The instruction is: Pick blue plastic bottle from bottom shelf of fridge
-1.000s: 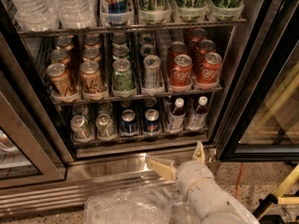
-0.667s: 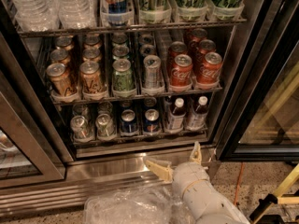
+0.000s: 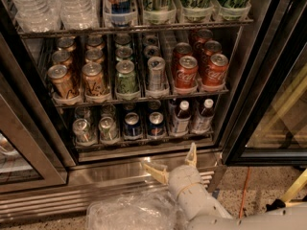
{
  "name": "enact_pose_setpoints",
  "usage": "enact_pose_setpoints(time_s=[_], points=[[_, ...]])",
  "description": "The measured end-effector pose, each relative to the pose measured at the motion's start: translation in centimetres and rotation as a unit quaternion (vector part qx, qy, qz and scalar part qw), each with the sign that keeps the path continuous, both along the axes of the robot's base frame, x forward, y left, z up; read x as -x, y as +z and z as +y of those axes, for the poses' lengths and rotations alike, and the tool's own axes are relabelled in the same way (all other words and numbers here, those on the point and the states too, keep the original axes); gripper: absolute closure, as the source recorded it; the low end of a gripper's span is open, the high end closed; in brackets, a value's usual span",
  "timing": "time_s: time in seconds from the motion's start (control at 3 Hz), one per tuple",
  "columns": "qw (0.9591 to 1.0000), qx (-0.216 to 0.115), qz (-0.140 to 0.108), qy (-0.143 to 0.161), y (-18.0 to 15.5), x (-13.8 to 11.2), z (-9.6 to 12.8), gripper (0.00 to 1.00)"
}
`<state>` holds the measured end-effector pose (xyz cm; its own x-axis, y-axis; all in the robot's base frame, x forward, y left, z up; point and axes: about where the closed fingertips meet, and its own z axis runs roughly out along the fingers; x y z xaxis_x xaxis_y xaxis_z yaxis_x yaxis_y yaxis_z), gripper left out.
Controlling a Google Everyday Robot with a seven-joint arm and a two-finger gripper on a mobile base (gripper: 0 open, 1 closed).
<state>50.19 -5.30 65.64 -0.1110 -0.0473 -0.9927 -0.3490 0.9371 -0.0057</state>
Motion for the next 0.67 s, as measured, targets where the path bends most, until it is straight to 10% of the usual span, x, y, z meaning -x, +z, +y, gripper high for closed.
enact_pose_setpoints(time_s=[0.67], points=[[0.9997,0.013,-0.013,-0.013,-2.7,-2.2,0.4,0.0]])
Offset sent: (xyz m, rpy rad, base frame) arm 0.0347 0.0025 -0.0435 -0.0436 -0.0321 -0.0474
